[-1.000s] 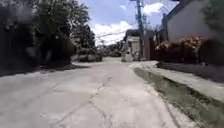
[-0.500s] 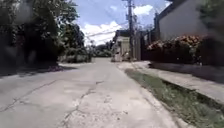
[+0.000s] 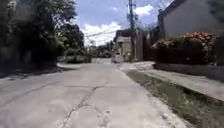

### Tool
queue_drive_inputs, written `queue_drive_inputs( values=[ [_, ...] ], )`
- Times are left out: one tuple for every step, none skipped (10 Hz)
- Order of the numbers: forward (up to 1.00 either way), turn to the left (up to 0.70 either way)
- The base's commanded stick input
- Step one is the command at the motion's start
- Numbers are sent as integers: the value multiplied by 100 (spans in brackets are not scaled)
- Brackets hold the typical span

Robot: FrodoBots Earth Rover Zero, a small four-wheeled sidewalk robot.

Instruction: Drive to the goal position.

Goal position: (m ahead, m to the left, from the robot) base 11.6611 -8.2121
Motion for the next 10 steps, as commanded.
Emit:
queue_drive_inputs(
  values=[
    [100,-3],
    [100,-2],
    [100,-3],
    [100,-3],
    [100,-3],
    [100,-4],
    [100,-3],
    [100,-4],
    [100,-3],
    [100,-2]
  ],
)
